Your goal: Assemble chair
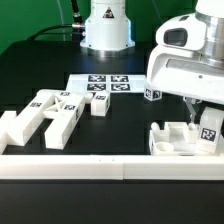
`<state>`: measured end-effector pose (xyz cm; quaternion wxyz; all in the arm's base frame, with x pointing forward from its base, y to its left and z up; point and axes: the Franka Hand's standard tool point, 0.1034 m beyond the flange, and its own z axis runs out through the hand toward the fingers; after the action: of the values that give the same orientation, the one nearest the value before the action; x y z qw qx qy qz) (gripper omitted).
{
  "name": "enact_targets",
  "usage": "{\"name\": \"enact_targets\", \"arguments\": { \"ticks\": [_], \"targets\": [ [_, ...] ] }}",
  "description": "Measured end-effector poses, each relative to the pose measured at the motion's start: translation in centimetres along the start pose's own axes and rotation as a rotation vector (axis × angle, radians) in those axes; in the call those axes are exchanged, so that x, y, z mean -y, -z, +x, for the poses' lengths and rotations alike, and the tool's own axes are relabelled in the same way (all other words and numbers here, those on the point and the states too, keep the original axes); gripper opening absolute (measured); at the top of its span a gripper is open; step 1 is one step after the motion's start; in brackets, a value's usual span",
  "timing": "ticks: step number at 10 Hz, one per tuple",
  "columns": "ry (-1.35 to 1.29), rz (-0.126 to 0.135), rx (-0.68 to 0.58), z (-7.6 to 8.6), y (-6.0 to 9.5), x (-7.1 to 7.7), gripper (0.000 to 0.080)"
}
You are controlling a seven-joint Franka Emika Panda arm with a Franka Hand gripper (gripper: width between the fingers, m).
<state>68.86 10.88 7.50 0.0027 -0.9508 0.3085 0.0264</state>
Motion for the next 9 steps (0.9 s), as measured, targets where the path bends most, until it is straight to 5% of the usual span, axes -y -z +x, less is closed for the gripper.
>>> {"name": "enact_targets", "arguments": {
  "ticks": [6,9],
  "targets": [
    [-0.371,0.003,0.007,0.12,-0.04,-0.17,0.0291],
    [-0.279,-0.003,0.011,0.00,-0.19,-0.23,0.0603]
  ]
}}
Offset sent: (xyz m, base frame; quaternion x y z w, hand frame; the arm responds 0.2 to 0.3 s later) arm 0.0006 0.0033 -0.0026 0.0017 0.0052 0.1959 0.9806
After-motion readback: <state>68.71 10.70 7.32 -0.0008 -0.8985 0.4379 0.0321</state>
